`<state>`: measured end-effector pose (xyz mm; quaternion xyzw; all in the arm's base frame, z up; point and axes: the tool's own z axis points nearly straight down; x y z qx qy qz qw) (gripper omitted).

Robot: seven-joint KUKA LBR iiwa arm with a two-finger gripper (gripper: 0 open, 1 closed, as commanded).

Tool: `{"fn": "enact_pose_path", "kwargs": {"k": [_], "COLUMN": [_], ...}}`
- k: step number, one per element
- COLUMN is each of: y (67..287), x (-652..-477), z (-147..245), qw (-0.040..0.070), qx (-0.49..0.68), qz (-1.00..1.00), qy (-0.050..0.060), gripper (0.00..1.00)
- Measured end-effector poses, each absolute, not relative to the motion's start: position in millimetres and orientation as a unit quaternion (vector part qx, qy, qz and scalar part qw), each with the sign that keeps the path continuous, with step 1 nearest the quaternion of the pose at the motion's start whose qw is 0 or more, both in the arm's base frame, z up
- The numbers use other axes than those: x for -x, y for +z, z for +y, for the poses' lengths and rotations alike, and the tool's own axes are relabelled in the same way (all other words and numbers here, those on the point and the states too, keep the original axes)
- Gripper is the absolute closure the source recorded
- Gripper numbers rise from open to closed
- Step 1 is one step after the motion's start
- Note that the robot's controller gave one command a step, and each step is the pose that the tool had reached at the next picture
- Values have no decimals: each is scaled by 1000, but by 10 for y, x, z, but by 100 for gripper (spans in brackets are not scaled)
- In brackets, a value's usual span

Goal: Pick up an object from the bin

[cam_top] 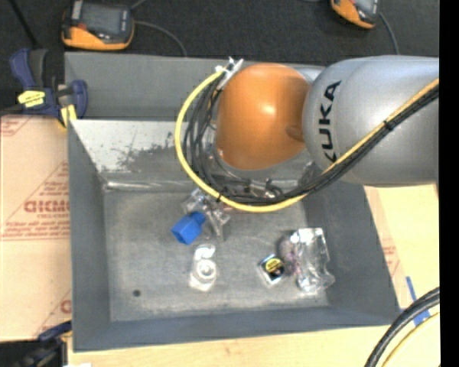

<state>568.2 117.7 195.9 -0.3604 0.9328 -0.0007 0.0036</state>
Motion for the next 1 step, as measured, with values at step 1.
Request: {"fn": "enact_pose_path", "kwargs": {"k": [1], "y": [1996], "x": [-5696], "z": [1177], "qw": [3], "qx": [357], "qz": [934], "qy": [0], "gripper": [100]}}
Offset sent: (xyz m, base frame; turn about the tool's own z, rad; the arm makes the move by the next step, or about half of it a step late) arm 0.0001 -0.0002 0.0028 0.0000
